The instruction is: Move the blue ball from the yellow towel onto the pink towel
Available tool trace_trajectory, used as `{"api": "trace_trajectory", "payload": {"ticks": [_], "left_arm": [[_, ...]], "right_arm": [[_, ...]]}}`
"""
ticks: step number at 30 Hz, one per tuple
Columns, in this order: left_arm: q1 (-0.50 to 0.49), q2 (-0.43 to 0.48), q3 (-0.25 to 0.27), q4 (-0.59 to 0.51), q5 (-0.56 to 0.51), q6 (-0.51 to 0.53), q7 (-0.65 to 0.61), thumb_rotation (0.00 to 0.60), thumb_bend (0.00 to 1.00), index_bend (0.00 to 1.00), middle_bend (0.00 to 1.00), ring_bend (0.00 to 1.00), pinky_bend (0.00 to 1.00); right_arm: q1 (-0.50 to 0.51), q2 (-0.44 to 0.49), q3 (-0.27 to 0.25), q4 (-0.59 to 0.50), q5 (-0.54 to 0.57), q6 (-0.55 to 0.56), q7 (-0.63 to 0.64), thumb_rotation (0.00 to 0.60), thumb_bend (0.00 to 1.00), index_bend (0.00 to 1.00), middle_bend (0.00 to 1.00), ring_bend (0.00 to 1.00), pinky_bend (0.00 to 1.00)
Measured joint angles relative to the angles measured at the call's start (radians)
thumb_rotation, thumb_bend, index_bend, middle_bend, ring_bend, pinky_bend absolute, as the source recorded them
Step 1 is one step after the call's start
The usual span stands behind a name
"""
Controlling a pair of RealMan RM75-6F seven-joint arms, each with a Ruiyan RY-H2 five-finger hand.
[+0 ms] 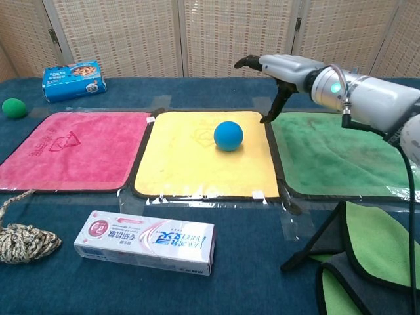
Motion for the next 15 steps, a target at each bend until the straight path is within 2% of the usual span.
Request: {"api": "trace_trajectory", "payload": {"ticks": [15], "left_arm": [[0.004, 0.0, -0.003, 0.013, -0.017, -0.01, -0.007, 0.6, 0.59, 0.17, 0.09, 0.12, 0.04]], "right_arm": [[0.096, -0.138, -0.011, 0.234, 0.025, -0.074, 0.054, 0.6, 0.08, 0.0, 0.0, 0.0, 0.0]]}}
